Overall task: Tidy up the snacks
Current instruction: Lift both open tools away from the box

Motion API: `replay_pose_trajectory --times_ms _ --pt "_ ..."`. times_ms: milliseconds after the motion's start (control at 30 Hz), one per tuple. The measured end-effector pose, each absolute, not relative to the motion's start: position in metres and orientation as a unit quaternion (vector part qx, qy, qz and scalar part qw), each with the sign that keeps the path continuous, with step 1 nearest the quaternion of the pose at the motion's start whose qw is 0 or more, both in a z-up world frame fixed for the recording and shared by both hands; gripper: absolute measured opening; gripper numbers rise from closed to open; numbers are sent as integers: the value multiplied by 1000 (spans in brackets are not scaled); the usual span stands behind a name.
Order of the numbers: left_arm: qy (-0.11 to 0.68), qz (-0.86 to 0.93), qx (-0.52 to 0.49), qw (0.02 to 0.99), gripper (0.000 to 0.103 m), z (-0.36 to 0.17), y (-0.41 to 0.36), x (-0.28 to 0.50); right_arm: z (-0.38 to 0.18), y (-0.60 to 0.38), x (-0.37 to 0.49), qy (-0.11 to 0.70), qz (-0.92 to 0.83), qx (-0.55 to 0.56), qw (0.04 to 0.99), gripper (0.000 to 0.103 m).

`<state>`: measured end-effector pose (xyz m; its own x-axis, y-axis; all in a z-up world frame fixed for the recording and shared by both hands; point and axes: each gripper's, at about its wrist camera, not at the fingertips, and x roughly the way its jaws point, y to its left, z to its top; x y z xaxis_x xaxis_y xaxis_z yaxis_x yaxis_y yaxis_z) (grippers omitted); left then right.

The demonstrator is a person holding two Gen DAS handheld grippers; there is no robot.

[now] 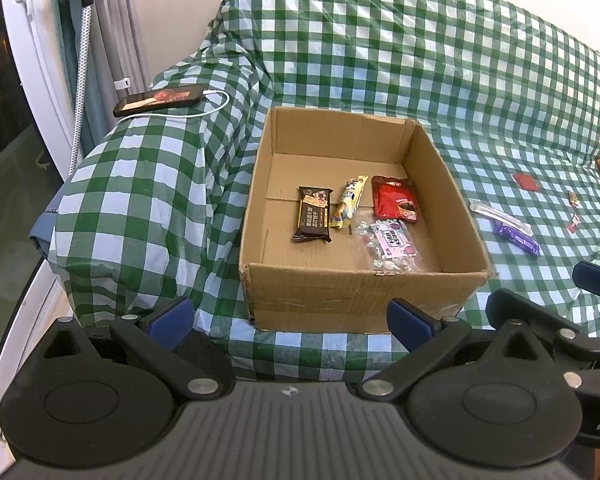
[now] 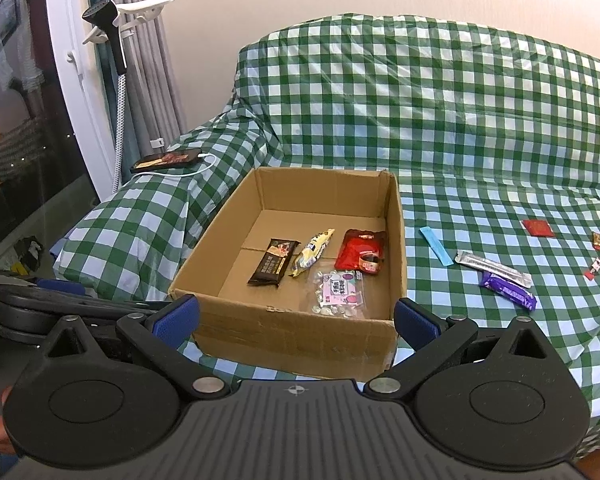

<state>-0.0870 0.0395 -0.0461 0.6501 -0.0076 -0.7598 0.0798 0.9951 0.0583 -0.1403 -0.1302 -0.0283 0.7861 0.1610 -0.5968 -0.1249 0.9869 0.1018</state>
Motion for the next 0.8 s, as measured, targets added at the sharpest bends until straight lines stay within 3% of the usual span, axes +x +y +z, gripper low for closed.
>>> replay_pose_trajectory --times_ms 800 --pt "436 -37 87 895 103 -54 9 -51 -45 -159 -114 334 53 72 938 103"
